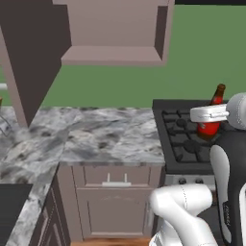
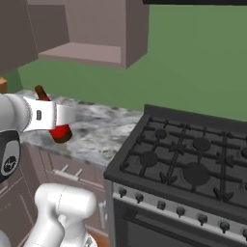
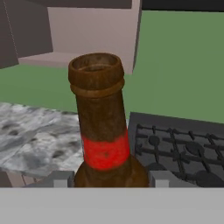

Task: Sort all alcoholic drinks to one cabinet, and non-alcoholic drinks to the other.

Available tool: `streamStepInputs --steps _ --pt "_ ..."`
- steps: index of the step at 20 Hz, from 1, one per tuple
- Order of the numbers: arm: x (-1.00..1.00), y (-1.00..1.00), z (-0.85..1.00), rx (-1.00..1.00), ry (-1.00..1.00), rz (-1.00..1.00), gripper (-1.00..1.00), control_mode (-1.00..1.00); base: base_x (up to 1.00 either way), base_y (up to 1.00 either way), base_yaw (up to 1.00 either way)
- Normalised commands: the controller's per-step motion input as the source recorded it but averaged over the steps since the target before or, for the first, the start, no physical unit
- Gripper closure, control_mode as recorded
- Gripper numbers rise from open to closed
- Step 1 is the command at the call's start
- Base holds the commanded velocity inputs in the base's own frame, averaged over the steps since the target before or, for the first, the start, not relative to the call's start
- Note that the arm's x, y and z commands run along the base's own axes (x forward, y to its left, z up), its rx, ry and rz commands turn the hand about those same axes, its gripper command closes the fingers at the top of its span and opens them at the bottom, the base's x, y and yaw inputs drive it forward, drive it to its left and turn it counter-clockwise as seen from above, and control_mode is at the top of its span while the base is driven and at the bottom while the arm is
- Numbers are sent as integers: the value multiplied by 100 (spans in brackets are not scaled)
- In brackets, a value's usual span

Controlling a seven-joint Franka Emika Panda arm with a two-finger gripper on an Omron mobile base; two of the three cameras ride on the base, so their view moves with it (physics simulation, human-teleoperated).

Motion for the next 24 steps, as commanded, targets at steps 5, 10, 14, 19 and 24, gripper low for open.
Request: streamStepInputs --steps 5,10,14,19,24 --pt "0 0 0 0 0 0 100 100 41 25 0" --pt "0 0 0 0 0 0 100 100 39 28 0" --pt "0 0 0 0 0 0 100 100 36 30 0" --pt "0 0 0 0 0 0 100 100 37 28 0" --pt "0 0 0 0 0 0 100 100 42 18 0"
